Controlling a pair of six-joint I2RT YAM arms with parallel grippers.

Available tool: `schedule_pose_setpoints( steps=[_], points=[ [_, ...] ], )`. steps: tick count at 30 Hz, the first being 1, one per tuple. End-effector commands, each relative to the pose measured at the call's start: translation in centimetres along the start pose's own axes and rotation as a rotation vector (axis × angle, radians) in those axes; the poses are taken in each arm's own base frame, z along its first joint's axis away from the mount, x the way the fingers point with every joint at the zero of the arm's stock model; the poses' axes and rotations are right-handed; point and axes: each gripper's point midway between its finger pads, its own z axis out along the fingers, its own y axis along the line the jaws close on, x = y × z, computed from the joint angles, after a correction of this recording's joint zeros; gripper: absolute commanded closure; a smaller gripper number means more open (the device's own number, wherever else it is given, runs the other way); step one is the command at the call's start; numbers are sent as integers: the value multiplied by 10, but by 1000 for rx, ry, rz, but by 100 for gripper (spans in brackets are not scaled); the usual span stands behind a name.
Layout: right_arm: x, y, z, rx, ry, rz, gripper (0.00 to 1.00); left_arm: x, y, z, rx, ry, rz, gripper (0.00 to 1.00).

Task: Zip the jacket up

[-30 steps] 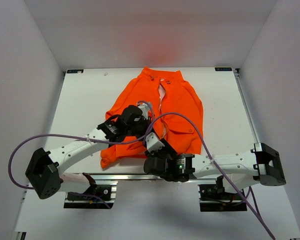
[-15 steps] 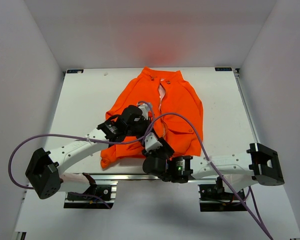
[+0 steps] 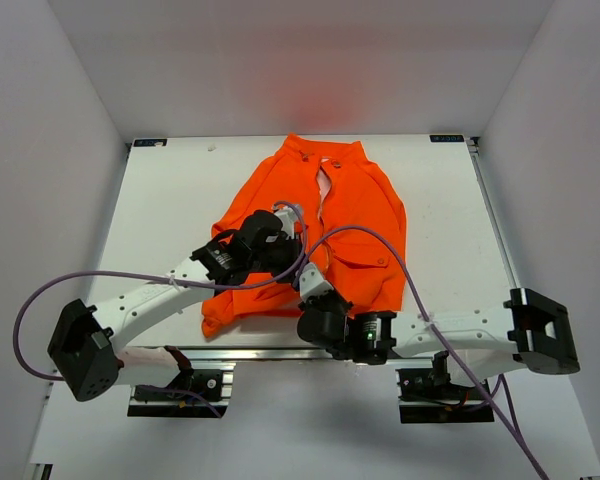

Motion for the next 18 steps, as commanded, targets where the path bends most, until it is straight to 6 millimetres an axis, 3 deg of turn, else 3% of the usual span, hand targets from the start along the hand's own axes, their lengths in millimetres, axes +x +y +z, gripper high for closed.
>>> schedule_pose_setpoints(
  steps=[1,3,10,18],
  points=[
    [-21,5,-8,-81,-52,116,90,-2,-21,-13,80,-15,17,100],
    [-25,7,-11,-121,-61,125,96,0,-19,-12,73,-11,17,100],
    [-33,20,-17,-338,-40,203,99,5,-14,-6,64,20,24,100],
    [-27,-1,-7,-384,-13,283,98,12,-5,-5,36,50,47,100]
  ],
)
